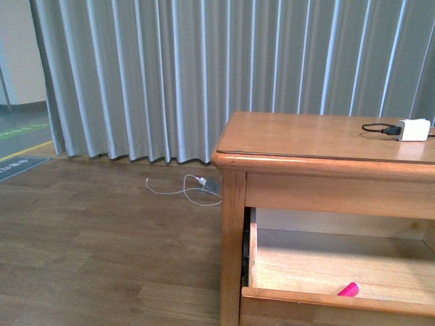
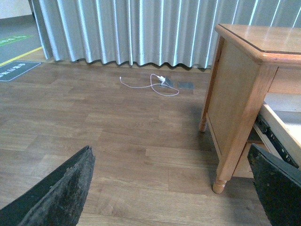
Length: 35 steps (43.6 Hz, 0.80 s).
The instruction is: Place pink marker in drawer with both arms
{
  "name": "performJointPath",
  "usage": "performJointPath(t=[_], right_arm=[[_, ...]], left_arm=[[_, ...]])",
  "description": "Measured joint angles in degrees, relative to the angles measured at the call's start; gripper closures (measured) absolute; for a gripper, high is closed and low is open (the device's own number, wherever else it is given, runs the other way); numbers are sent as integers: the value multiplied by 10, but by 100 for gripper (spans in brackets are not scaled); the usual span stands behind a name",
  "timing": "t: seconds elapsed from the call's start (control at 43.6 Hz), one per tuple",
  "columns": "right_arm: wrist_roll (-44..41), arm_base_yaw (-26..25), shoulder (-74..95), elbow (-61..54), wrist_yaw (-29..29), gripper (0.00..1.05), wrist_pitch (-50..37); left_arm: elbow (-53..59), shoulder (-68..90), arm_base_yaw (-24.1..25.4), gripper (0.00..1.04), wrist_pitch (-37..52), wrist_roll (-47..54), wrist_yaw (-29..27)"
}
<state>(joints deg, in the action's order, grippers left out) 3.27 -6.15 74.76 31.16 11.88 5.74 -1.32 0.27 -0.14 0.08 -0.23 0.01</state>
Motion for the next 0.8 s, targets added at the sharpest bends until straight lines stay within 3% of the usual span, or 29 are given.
performJointPath(t=[0.413, 0.596, 0.803], right_arm=[[-7, 23, 187, 122, -83, 9, -39], [-10, 40, 259, 156, -113, 9, -156], [-4, 43, 341, 201, -91, 9, -282]], left_arm=[[0, 0, 0, 6, 0, 0, 0], [0, 0, 0, 6, 0, 0, 0], [0, 0, 0, 6, 0, 0, 0]])
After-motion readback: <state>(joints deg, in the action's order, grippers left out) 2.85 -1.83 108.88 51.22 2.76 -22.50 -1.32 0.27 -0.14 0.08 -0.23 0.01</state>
